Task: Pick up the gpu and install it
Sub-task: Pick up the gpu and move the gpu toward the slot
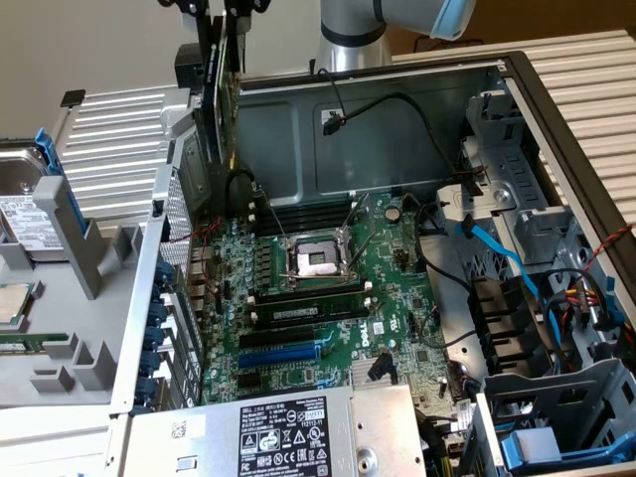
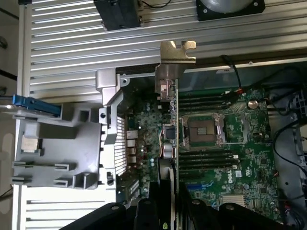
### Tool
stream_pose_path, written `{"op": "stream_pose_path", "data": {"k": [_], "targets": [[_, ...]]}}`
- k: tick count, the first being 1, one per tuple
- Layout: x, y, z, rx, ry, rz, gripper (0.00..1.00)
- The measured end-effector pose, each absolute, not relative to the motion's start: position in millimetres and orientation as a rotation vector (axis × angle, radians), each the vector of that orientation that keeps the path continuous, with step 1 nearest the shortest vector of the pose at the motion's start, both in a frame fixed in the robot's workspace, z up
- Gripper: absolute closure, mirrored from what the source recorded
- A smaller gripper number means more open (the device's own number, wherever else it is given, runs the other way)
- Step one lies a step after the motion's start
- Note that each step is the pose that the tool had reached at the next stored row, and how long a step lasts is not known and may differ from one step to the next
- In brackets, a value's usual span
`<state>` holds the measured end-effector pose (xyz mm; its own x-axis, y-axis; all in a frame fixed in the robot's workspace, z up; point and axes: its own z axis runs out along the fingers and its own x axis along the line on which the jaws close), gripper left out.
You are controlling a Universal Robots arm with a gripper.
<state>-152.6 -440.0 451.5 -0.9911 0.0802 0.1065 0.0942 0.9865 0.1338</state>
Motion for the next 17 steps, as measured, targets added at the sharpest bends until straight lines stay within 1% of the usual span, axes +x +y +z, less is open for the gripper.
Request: {"op": "stream_pose_path", "data": {"k": [7,10,17], "targets": [[-148,-440,451,-0.132,-3.029,-0.211,0.73],[-145,-437,452,-0.132,-3.030,-0.198,0.73],[-136,-435,450,-0.085,-3.032,-0.193,0.73]]}}
